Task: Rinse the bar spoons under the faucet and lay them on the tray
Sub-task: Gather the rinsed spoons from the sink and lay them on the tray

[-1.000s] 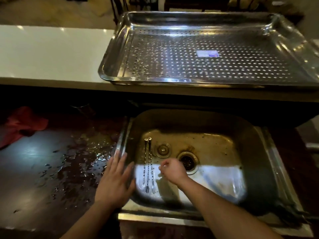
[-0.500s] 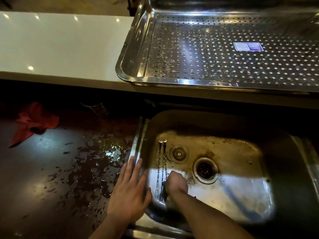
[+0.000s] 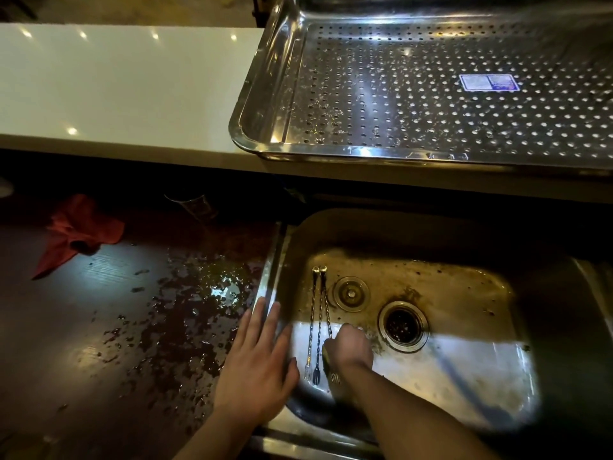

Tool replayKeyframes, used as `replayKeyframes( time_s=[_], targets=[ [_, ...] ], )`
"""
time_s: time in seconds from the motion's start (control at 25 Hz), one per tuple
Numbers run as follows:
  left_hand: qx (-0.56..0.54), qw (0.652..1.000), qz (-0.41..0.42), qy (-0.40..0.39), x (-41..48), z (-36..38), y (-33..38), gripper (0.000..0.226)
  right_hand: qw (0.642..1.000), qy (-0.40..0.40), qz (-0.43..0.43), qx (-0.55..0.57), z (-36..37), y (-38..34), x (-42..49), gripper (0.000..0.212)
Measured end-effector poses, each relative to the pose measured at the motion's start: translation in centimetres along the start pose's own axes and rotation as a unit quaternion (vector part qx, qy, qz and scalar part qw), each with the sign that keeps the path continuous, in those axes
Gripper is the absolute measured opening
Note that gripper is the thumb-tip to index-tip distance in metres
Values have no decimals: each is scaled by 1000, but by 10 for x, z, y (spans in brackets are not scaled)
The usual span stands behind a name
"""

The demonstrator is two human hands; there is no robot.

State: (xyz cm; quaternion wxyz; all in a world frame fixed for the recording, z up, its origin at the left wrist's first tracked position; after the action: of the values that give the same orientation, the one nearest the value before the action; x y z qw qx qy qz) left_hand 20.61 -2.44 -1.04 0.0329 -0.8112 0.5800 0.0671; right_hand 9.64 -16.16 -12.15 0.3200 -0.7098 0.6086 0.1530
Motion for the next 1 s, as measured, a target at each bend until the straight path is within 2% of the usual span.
replayKeyframes(
  time_s=[0.2,0.44,0.56,0.88,1.0],
  targets=[
    [2,1000,4,8,1,2,0,57,1000,-2,-24,-16,0,-9,7,14],
    [-3,1000,7,21,-1,2,-1,57,1000,-17,4,9,-16,1,6,15],
    [-5,1000,8,27,-1,0,0,53,999,-19,-24,15,-36,8,4,7],
    [-18,997,12,71,-7,-2,-1,50,991,66,-67,99,-97,35,-41,13],
    [-12,998,3,66,-8,-2,1,50,981,90,-127,112,-122,50,-69,19]
  ],
)
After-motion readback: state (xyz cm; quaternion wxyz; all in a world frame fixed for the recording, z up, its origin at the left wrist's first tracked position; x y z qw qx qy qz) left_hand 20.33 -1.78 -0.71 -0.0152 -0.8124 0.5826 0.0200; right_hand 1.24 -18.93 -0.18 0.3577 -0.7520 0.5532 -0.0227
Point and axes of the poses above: each hand's wrist, its own x-axis towards the middle knuckle, its own z-axis out of the palm, y = z × x, the point moved 1 cm from there along x, towards the middle knuckle
